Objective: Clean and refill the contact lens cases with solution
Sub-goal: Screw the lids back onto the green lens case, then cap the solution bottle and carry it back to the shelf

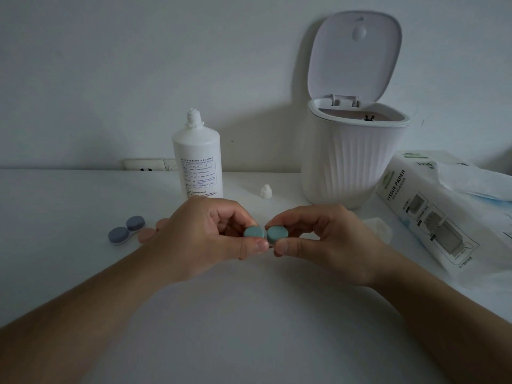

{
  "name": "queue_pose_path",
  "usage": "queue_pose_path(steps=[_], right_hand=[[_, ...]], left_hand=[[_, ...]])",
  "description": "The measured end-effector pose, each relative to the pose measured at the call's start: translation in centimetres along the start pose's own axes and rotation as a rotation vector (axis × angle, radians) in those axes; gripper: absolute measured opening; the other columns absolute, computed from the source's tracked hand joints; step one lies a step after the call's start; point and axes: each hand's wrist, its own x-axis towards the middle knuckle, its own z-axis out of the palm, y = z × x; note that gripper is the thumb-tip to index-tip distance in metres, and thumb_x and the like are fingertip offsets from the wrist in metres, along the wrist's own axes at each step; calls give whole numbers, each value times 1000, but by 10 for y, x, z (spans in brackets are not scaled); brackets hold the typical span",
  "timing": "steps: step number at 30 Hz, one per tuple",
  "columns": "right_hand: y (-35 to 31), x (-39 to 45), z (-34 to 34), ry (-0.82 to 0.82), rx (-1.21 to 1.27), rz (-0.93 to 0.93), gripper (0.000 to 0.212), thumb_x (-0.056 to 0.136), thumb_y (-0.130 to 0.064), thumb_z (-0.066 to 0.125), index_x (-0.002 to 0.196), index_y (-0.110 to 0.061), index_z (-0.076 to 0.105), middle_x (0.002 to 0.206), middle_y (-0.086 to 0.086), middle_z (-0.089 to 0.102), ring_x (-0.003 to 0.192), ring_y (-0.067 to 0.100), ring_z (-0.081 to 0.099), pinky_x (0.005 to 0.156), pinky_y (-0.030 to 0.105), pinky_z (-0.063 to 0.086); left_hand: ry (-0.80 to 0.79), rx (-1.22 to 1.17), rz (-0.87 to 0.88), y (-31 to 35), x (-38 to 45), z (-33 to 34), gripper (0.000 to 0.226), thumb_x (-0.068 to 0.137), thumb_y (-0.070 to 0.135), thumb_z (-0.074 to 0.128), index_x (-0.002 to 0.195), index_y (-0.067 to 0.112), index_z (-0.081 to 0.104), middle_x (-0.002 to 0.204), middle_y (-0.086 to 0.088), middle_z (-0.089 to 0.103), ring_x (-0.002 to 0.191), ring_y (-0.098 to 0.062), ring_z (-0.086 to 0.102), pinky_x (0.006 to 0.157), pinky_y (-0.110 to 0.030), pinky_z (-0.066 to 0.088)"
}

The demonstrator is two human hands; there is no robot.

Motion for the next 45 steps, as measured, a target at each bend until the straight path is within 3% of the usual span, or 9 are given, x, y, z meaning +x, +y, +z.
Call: queue_pose_path(steps=[12,17,21,24,28,33,38,42,45], right_hand=[[6,1,-3,5,-48,30,22,86,-23,78,106,-30,76,98,-13,76,85,6,69,80,13,51],[9,3,1,-18,-157,66,21,85,-34,78,105,-39,74,93,-14,70,75,25,56,66,31,48],[14,4,-2,34,-201,87,33,81,-37,80,113,-31,73,86,-9,66,65,4,49,61,16,41],[19,5,-3,101,-270,83,25,84,-36,78,108,-28,74,79,-11,62,62,0,48,61,11,39],[27,5,-3,184,-333,81,12,86,-33,76,97,-30,75,72,-13,58,62,2,50,61,10,38],[35,8,-1,223,-357,60,9,87,-31,74,83,-38,70,71,-8,61,62,5,52,59,12,38],[37,8,1,208,-367,54,6,87,-28,74,82,-30,73,72,-7,63,63,4,53,59,11,39],[39,8,1,200,-377,75,8,87,-29,73,80,-32,72,74,-6,65,66,5,55,60,11,40],[38,8,1,204,-380,85,9,87,-29,72,79,-32,72,75,-6,66,67,5,56,61,11,40]], left_hand=[[38,378,173,-9,4,0,28,73,53,77,92,34,73,88,8,67,66,-19,60,57,-26,49],[51,462,172,-11,2,-1,30,72,56,74,98,41,72,78,14,60,62,-21,56,55,-24,42],[46,517,181,-13,1,-6,22,76,46,80,95,37,75,76,19,57,60,-19,54,58,-39,48],[38,615,139,-12,-2,-10,29,74,62,68,92,40,73,79,27,57,65,-9,56,59,-44,52],[-2,723,119,-12,-4,-19,31,74,67,63,91,42,69,88,30,60,74,8,55,62,-28,45],[90,754,25,-15,-17,-28,37,71,70,61,91,41,69,92,27,63,84,2,63,69,-29,51],[208,922,-39,-17,-35,-25,38,70,71,52,86,39,66,88,23,59,76,4,59,61,-24,38],[276,1039,-32,-11,-39,-23,29,72,63,68,74,34,66,71,22,54,64,10,49,54,-16,22],[295,1031,-83,-11,-40,-25,26,74,58,76,79,34,67,73,26,53,75,16,49,57,-13,19]])
